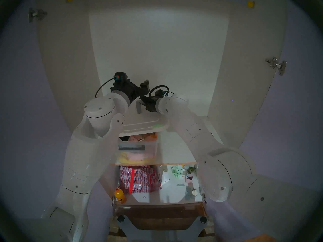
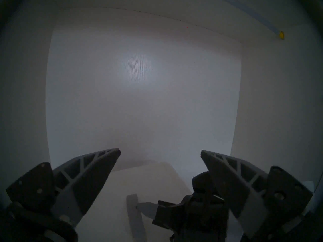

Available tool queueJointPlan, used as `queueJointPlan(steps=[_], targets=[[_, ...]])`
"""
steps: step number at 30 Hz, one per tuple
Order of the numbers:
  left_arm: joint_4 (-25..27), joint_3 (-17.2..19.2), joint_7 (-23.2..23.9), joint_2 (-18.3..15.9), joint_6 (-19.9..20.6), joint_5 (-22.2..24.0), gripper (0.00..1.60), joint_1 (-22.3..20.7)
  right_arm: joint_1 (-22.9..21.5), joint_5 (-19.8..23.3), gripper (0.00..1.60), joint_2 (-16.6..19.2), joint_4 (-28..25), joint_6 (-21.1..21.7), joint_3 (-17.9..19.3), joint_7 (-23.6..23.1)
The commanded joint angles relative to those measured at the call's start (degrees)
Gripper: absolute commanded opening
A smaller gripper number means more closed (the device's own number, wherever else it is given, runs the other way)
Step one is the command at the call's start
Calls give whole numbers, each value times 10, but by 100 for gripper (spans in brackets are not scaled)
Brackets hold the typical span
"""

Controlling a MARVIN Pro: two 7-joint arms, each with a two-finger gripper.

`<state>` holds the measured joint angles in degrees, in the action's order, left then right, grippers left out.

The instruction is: Take socks out of the storage bin, place them on top of the cabinet, and put the lid back on the bin

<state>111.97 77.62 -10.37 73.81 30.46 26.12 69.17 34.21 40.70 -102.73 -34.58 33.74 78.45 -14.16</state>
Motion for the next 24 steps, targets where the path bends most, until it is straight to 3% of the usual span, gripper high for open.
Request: queueJointPlan(steps=[1,13,20,24], targets=[[15,2,3,1,-6,0,160,-12,-52,0,0,-15,33,-28,-3,-33],[15,2,3,1,-5,0,160,-12,-113,8,0,-40,174,-125,21,-1],[15,2,3,1,-6,0,160,-12,-118,6,0,-60,187,-193,32,43],[15,2,3,1,-6,0,160,-12,-116,9,0,-68,193,-211,38,62]])
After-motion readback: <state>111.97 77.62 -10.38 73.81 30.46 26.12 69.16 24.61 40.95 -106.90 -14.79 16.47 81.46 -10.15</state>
